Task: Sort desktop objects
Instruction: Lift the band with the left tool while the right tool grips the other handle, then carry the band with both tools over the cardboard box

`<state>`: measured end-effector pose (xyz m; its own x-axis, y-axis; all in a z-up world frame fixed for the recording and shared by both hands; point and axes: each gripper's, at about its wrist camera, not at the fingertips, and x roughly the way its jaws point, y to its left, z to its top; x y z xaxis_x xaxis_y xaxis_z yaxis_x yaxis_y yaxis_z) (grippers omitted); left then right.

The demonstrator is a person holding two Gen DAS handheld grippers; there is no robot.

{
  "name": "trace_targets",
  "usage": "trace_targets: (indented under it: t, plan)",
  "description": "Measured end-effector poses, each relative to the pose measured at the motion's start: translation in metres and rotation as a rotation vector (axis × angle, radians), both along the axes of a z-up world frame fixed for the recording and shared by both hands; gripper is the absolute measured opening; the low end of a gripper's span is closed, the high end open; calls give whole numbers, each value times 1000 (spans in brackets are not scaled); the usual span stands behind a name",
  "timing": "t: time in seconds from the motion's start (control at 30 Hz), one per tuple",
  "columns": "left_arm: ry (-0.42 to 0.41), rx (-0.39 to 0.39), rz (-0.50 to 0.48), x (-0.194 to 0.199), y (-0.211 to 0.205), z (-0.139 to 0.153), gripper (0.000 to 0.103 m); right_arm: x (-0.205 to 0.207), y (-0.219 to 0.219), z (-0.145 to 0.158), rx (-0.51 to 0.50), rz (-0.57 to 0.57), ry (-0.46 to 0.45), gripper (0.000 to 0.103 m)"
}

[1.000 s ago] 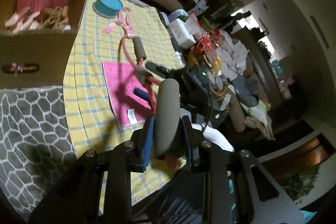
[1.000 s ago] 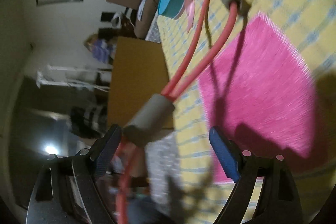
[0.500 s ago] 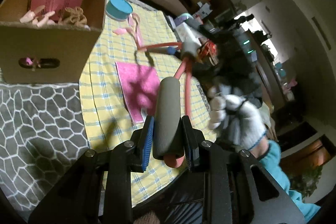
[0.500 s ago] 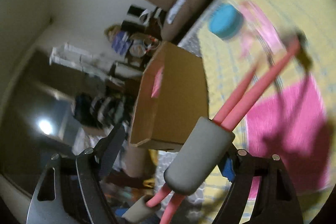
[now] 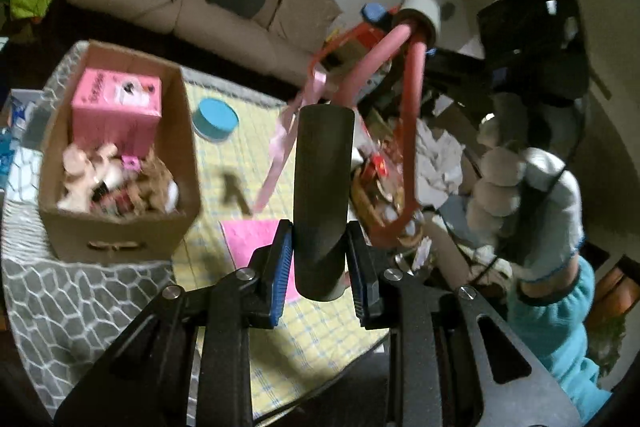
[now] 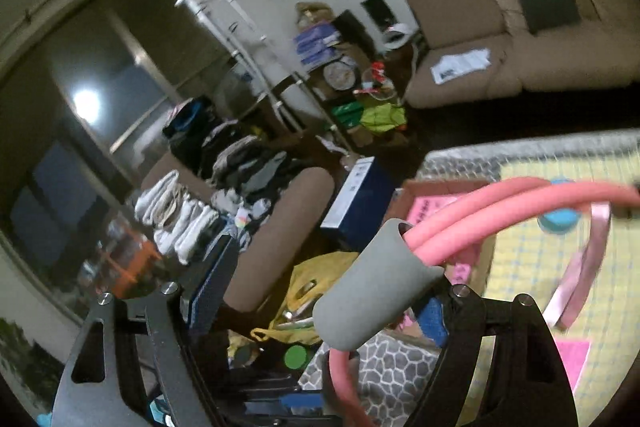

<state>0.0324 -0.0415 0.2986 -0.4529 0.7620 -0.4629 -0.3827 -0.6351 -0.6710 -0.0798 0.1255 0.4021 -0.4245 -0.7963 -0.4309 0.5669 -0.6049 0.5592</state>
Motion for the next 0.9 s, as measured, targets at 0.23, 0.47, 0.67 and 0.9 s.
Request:
trace_targets:
  t: [0.23, 0.47, 0.67, 0.9]
  plan:
    - [24, -7, 81, -13, -42, 17, 24, 2, -72, 39, 41, 73, 58, 82]
    - [17, -32, 140, -28, -86, 19, 24, 4, -124, 44, -8, 133, 83, 82]
    - [6, -44, 172, -33, -113, 15, 24, 12, -151, 46, -27, 185, 91, 82]
    - [20, -21, 166, -26, -113, 27, 25, 23, -179, 67, 32, 229, 112, 82]
